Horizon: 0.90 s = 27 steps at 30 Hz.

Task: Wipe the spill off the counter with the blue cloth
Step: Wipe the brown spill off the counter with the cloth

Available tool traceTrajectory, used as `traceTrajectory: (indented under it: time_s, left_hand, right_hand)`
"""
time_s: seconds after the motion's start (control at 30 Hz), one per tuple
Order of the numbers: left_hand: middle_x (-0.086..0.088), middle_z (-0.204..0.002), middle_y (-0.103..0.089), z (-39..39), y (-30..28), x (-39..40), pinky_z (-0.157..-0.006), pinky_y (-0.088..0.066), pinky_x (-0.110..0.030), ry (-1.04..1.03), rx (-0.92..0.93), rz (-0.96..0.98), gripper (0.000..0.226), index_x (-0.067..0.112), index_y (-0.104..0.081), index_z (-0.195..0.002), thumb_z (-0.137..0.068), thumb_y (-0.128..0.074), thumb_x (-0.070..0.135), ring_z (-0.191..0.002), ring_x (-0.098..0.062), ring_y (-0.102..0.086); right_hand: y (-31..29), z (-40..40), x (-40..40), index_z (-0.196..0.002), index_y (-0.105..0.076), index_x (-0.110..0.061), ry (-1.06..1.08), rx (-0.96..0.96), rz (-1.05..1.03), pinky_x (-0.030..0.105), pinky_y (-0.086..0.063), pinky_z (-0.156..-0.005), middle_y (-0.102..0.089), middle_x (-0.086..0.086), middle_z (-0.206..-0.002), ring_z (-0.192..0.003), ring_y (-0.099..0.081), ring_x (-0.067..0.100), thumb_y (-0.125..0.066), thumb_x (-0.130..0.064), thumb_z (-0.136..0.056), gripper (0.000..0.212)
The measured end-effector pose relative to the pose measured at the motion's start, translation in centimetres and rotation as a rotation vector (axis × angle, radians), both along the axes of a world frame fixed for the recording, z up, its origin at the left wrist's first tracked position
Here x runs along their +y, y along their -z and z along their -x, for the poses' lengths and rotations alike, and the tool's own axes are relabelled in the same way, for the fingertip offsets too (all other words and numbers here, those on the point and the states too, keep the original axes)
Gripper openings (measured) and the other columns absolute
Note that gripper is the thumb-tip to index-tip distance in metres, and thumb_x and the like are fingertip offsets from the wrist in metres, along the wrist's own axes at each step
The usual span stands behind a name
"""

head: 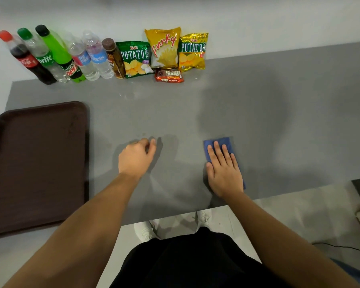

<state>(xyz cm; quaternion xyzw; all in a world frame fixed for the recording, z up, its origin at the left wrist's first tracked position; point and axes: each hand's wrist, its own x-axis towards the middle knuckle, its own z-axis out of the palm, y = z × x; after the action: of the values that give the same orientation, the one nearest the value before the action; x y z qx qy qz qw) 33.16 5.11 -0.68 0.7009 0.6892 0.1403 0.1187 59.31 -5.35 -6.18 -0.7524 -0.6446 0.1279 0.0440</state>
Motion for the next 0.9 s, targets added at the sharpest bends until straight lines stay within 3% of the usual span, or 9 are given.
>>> traceTrajectory:
  time_s: [0.13,0.3,0.47,0.6,0.73,0.9]
  left_hand:
    - [-0.017,-0.088,-0.075,-0.2,-0.2,-0.1,-0.072,-0.053,-0.045,0.002,-0.001,-0.003,0.049,0.011,-0.070,-0.086,-0.104,-0.048,0.050,-0.088,-0.044,-0.070]
    - [-0.018,-0.084,-0.074,-0.3,0.0,-0.6,-0.068,-0.052,-0.044,0.008,-0.006,-0.001,0.049,0.011,-0.068,-0.083,-0.104,-0.048,0.050,-0.084,-0.045,-0.069]
    - [-0.017,-0.084,-0.075,0.1,0.5,-0.6,-0.068,-0.053,-0.044,-0.010,0.002,0.007,0.049,0.012,-0.068,-0.084,-0.103,-0.048,0.052,-0.084,-0.045,-0.070]
    - [-0.017,-0.084,-0.074,0.4,0.6,-0.3,-0.069,-0.054,-0.044,-0.027,-0.007,0.012,0.050,0.012,-0.067,-0.084,-0.103,-0.047,0.053,-0.085,-0.045,-0.070]
    - [-0.016,-0.086,-0.074,0.6,0.5,0.0,-0.071,-0.053,-0.044,-0.032,-0.006,0.028,0.050,0.012,-0.069,-0.086,-0.103,-0.045,0.054,-0.087,-0.044,-0.070]
    - [-0.019,-0.084,-0.074,1.3,0.3,0.0,-0.071,-0.053,-0.044,-0.053,-0.012,0.036,0.049,0.012,-0.069,-0.085,-0.104,-0.047,0.052,-0.086,-0.046,-0.069]
  right_hand:
    - [0.1,-3.6,1.1,-0.164,-0.013,-0.028,0.067,-0.004,-0.007,0.041,-0.003,-0.130,-0.004,-0.007,-0.172,-0.160,-0.002,0.018,-0.034,-0.035,-0.108,0.060]
    - [0.8,-7.5,-1.2,-0.164,0.002,-0.031,0.164,-0.048,0.044,0.041,0.003,-0.129,0.007,-0.008,-0.172,-0.158,0.010,0.014,-0.018,-0.043,-0.109,0.060]
    - [1.0,-5.2,-5.3,-0.162,0.011,-0.029,0.205,-0.065,0.073,0.043,0.004,-0.129,0.012,-0.004,-0.172,-0.157,0.017,0.017,-0.009,-0.046,-0.107,0.061]
    - [0.6,0.0,-5.7,-0.164,-0.002,-0.023,0.188,-0.057,0.050,0.045,-0.001,-0.129,0.004,0.000,-0.172,-0.160,0.006,0.023,-0.013,-0.046,-0.104,0.066]
    - [0.8,4.5,-3.4,-0.165,-0.005,-0.022,0.036,-0.024,0.024,0.046,-0.005,-0.130,0.002,-0.002,-0.173,-0.159,0.007,0.022,-0.018,-0.044,-0.106,0.064]
    - [0.4,5.4,1.6,-0.164,-0.014,-0.023,-0.110,0.015,-0.025,0.043,-0.008,-0.129,-0.006,-0.002,-0.172,-0.160,-0.002,0.022,-0.027,-0.038,-0.109,0.059]
